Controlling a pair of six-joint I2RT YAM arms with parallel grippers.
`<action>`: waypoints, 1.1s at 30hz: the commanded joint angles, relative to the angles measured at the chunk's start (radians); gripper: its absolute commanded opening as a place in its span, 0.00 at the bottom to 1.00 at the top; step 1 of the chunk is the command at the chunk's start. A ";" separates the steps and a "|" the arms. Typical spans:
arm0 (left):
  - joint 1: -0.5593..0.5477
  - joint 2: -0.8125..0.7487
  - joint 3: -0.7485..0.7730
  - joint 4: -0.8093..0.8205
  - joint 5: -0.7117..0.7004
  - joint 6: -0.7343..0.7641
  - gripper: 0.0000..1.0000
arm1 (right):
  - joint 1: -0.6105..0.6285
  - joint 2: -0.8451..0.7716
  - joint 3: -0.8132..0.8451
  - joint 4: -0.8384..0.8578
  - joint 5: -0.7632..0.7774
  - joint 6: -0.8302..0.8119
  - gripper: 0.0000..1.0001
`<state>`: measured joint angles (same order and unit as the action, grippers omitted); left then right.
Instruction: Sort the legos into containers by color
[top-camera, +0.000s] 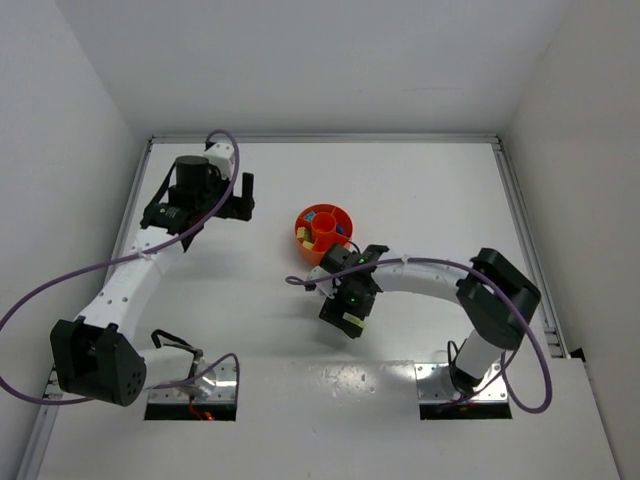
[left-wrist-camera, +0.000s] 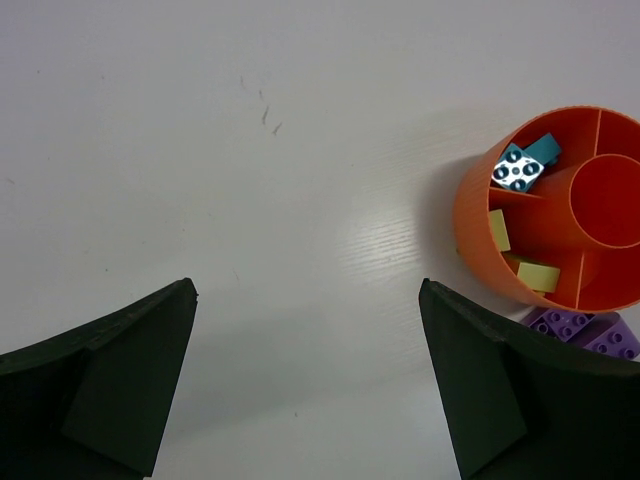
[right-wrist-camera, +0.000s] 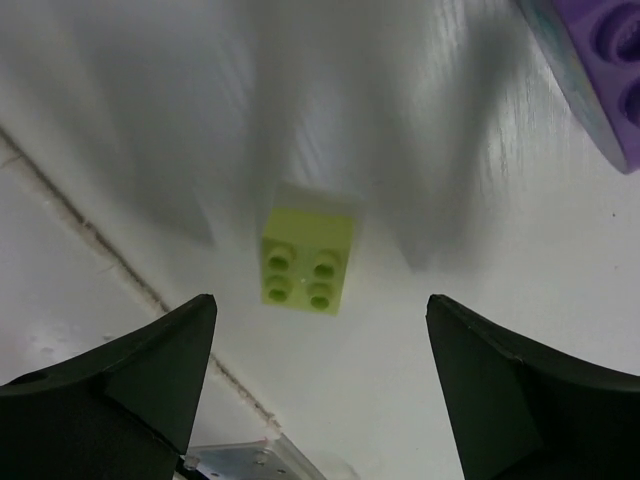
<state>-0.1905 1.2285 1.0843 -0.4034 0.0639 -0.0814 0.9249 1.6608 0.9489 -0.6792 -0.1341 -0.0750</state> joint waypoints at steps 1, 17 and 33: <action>0.000 -0.011 -0.001 0.020 -0.029 -0.008 1.00 | 0.009 0.054 0.060 0.043 0.090 0.049 0.86; 0.000 -0.021 -0.030 0.038 -0.049 -0.008 1.00 | 0.038 0.074 0.060 0.030 0.042 0.006 0.31; 0.000 -0.021 -0.030 0.048 0.010 0.012 1.00 | 0.008 0.054 0.500 0.058 0.099 -0.072 0.20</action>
<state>-0.1905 1.2285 1.0534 -0.3935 0.0425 -0.0788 0.9531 1.6981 1.3441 -0.6724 -0.1024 -0.1242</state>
